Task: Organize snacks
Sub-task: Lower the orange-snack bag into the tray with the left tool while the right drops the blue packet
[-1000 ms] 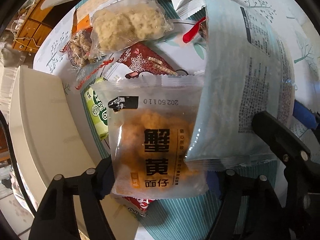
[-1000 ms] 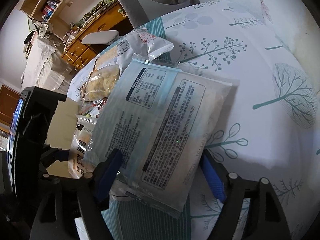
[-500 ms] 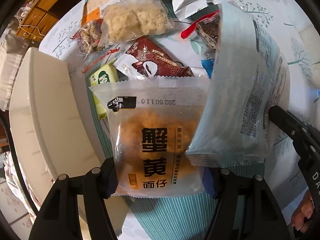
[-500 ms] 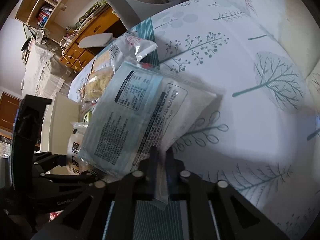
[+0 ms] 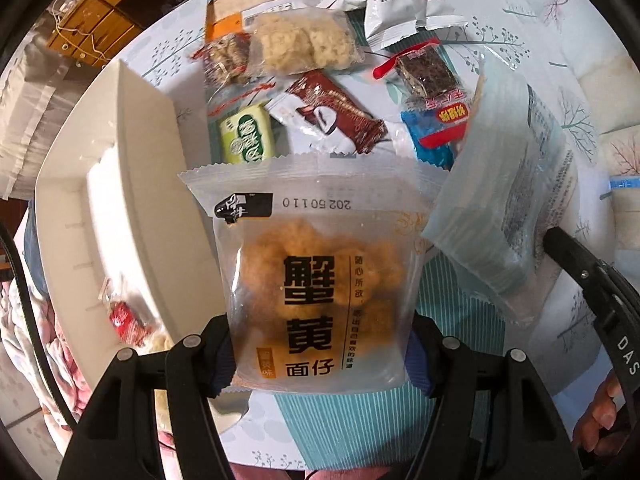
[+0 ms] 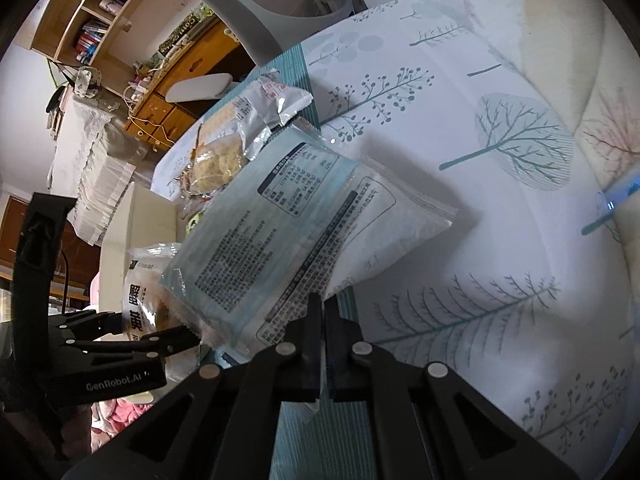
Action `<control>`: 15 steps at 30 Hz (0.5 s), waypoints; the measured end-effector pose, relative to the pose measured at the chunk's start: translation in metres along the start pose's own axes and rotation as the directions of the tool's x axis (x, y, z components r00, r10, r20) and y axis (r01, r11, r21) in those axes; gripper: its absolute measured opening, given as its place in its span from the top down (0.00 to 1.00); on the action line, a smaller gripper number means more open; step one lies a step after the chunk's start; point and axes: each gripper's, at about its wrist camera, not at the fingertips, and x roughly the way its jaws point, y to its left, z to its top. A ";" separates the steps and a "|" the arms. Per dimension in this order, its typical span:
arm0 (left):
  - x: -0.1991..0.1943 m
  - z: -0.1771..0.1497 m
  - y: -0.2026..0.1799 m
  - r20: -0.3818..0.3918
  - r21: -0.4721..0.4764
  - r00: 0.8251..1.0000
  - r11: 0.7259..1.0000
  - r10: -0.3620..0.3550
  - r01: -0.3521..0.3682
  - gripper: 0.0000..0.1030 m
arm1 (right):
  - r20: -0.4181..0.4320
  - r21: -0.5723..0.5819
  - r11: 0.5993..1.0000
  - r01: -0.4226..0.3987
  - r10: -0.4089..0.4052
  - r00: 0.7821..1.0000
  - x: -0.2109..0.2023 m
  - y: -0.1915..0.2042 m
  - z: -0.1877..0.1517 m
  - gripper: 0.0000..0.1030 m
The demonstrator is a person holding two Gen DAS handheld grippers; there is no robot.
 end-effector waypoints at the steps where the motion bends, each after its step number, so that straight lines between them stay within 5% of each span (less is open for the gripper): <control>1: -0.002 -0.004 0.002 -0.001 -0.002 1.000 1.000 -0.004 0.004 0.36 | 0.006 0.000 1.000 -0.001 0.001 1.000 -0.003 0.001 -0.002 0.99; 15: -0.059 -0.046 0.040 0.098 0.001 0.990 0.994 -0.105 0.105 0.36 | 0.170 -0.057 0.998 0.018 -0.008 0.985 -0.069 0.045 -0.034 0.99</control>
